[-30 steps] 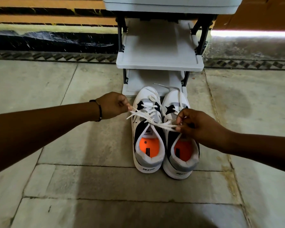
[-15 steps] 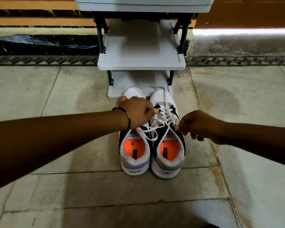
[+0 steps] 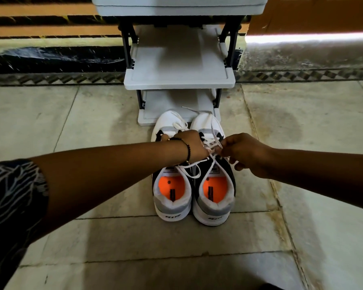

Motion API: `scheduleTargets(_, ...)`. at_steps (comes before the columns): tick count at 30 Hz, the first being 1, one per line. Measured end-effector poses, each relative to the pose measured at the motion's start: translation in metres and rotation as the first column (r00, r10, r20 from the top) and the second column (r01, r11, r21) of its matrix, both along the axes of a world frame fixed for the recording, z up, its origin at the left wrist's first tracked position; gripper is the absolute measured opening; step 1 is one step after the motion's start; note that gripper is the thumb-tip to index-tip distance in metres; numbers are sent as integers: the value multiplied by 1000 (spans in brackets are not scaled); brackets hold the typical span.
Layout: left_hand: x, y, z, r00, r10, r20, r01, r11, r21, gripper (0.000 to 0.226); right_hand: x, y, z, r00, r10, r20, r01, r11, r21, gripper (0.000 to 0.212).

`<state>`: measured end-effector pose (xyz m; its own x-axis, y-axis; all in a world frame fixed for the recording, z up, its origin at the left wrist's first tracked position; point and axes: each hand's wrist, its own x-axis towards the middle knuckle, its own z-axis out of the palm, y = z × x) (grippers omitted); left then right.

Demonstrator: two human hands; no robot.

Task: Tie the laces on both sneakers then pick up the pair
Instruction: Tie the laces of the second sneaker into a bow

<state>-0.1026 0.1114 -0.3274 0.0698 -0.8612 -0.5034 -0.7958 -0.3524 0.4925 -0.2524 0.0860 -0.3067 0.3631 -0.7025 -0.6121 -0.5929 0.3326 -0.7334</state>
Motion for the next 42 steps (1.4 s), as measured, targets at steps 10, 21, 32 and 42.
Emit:
scheduleTargets(10,-1,2,8,992,73,102,-68,997,-44,45,1,-5,11,989,-52,141,56,998,-27,17)
scheduleTargets(21,1,1,10,1000,-13,28,14,998,-66,25,-9,-9,10,997,-29,68,35,996,-83,17)
scheduleTargets(32,-10,26,42,705,55,-707,-306,923,-234,13,8,8,13,904,409,-126,-423,810,-406,20)
scheduleTargets(42,12,24,48,870,11,-493,-165,949,-269,26,6,-1,31,907,395,-148,-414,770,-484,27)
